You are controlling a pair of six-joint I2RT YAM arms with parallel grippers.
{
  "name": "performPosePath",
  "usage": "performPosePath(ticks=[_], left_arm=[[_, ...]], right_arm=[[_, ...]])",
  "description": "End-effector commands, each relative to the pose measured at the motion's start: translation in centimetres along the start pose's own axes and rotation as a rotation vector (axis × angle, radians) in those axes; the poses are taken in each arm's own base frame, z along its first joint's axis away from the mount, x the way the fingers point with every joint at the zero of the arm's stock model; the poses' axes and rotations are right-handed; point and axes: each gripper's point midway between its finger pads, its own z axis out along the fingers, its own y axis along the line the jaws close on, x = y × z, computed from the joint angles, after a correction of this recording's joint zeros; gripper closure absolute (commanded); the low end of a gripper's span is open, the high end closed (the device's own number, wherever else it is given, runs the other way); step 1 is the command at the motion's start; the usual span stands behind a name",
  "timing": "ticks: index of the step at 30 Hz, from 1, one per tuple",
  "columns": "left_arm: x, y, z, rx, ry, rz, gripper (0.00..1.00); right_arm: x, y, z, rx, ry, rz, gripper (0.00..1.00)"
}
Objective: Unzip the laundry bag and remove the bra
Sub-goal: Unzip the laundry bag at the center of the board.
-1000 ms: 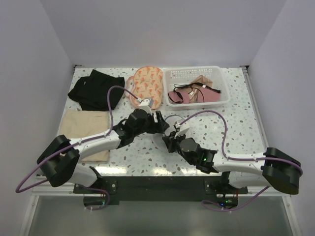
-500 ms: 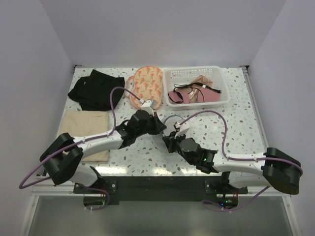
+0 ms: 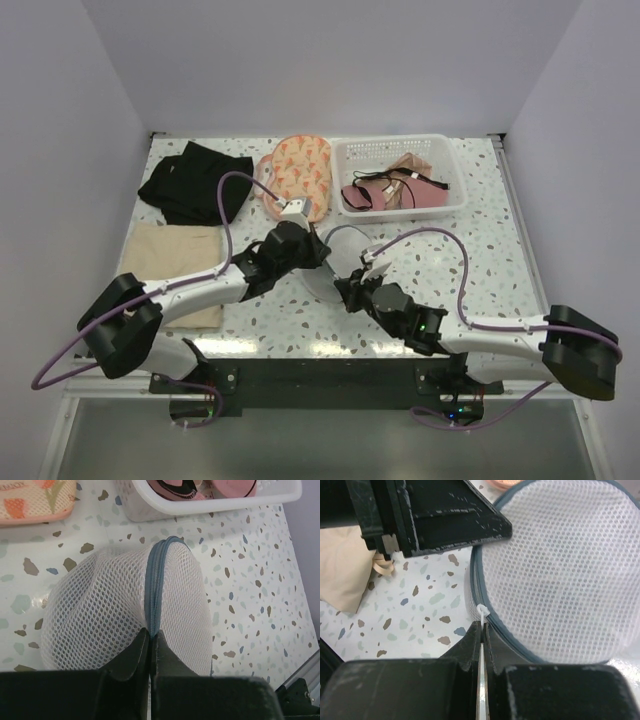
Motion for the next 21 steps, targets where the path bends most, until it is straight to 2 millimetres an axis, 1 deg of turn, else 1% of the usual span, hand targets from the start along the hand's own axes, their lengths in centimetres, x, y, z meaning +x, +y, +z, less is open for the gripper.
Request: performPosePath(ticks=[1, 5, 7, 8, 12, 18, 20, 21], left_arm=[[-4.5, 0.6, -1.2, -0.086, -0.147, 0.052, 1.00], [-5.3, 1.0, -1.8, -0.116, -0.171, 0.063, 1.00], [-5.3, 1.2, -2.0, -0.123, -0.172, 0.066, 1.00], [-5.4, 1.3, -2.0, -0.126, -0.171, 0.070, 1.00], [-5.2, 1.7, -2.2, -0.138, -0.165, 0.072, 1.00], [-5.9, 2.2, -2.8, -0.122, -0.168, 0.062, 1.00], [-6.1, 2.6, -2.8, -0.118, -0.168, 0.062, 1.00], [-6.1, 2.3, -2.8, -0.098, -0.161, 0.064, 1.00]], right_arm=[[-0.6, -0.3, -0.6, 0.009, -0.031, 0.046, 1.00], [-0.1, -1.2, -1.0, 0.034, -0.025, 0.052, 1.00], [-0.1, -1.5, -1.2, 0.043, -0.030, 0.062, 1.00], [0.2, -2.0, -1.3, 0.061, -0.027, 0.064, 1.00], [0.3, -3.2, -1.8, 0.108, -0.039, 0.075, 1.00], [0.5, -5.4, -2.5, 0.202, -0.056, 0.096, 1.00], [0.6, -5.8, -2.7, 0.218, -0.058, 0.101, 1.00], [0.5, -6.1, -2.7, 0.233, -0.064, 0.102, 1.00]])
